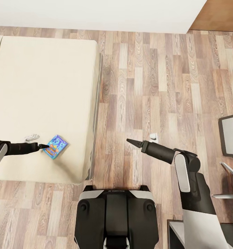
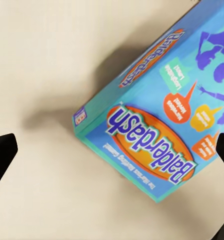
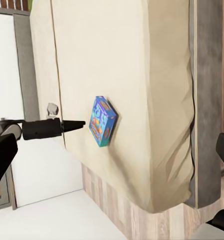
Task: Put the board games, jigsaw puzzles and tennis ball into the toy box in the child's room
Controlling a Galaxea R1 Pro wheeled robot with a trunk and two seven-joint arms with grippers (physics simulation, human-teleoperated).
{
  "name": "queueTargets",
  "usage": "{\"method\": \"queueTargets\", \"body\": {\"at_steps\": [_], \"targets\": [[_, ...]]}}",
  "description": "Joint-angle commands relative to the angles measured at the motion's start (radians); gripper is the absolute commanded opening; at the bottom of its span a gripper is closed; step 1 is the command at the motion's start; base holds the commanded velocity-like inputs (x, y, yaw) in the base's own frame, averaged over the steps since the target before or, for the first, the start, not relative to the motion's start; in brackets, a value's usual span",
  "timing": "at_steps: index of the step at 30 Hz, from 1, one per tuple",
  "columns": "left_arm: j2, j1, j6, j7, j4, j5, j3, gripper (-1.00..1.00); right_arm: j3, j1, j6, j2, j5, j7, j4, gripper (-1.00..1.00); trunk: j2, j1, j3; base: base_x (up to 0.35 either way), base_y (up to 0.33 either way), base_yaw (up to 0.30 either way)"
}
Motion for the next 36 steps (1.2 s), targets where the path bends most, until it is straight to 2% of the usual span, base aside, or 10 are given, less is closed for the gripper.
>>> {"method": "queueTargets", "body": {"at_steps": [1,3,6,10,13,17,31,36], "targets": [[-0.002,0.0,0.007,0.002,-0.001,0.009,0.001,1.0,-0.002,0.002,0.004,0.001,0.005,0.007,-0.001,1.0,-0.002,0.001,-0.001,0.0,0.0,0.0],[-0.006,0.0,0.005,0.003,-0.002,0.009,0.002,1.0,-0.002,0.003,0.004,0.001,0.005,0.007,-0.001,1.0,-0.002,0.001,-0.001,0.0,0.0,0.0],[-0.029,0.001,-0.002,0.012,-0.003,0.008,0.001,1.0,-0.002,0.005,0.004,0.001,0.005,0.007,-0.001,1.0,-0.002,0.001,-0.001,0.0,0.0,0.0],[-0.071,0.001,-0.042,0.073,-0.002,0.009,-0.001,1.0,0.0,0.006,0.004,0.001,0.005,0.005,-0.001,1.0,-0.002,0.001,-0.001,0.0,0.0,0.0],[-0.088,0.001,-0.06,0.118,-0.002,0.009,-0.002,1.0,0.001,0.006,0.004,0.001,0.005,0.005,-0.004,1.0,-0.002,0.001,-0.001,0.0,0.0,0.0],[-0.111,0.001,-0.083,0.141,-0.001,0.009,-0.003,1.0,-0.001,0.006,0.005,0.001,0.005,0.007,-0.005,1.0,-0.002,0.001,-0.001,0.0,0.0,0.0],[-0.121,0.001,-0.106,0.146,-0.001,0.011,-0.003,1.0,0.001,0.009,0.004,0.001,0.005,0.007,-0.006,1.0,-0.002,0.001,-0.001,0.0,0.0,0.0],[-0.132,0.001,-0.105,0.137,0.002,0.017,-0.001,1.0,0.001,0.009,0.004,0.001,0.005,0.005,-0.005,1.0,-0.002,0.001,-0.001,0.0,0.0,0.0]]}}
